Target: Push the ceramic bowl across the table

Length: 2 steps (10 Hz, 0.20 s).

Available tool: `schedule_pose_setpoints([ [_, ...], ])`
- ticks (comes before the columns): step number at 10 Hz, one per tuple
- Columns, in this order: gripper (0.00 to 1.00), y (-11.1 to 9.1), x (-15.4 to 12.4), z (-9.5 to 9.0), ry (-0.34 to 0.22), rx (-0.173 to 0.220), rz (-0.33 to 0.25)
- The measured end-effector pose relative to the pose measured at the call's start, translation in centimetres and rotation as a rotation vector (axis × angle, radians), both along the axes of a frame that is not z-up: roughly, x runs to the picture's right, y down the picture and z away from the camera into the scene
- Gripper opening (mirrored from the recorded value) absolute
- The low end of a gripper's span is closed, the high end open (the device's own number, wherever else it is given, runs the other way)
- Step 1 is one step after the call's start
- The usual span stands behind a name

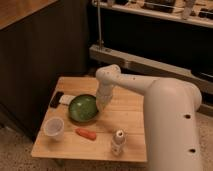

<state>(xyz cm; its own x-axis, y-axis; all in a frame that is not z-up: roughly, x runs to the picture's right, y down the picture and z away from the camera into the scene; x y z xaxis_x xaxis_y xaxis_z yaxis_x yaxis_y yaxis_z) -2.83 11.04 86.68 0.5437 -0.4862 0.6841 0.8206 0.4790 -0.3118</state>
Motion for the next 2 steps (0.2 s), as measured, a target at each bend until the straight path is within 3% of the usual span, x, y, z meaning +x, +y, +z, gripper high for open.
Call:
schedule_pose_setpoints([
  [2, 0.1, -0.28, -0.31, 0.14, 0.0, 0.002, 0.001],
])
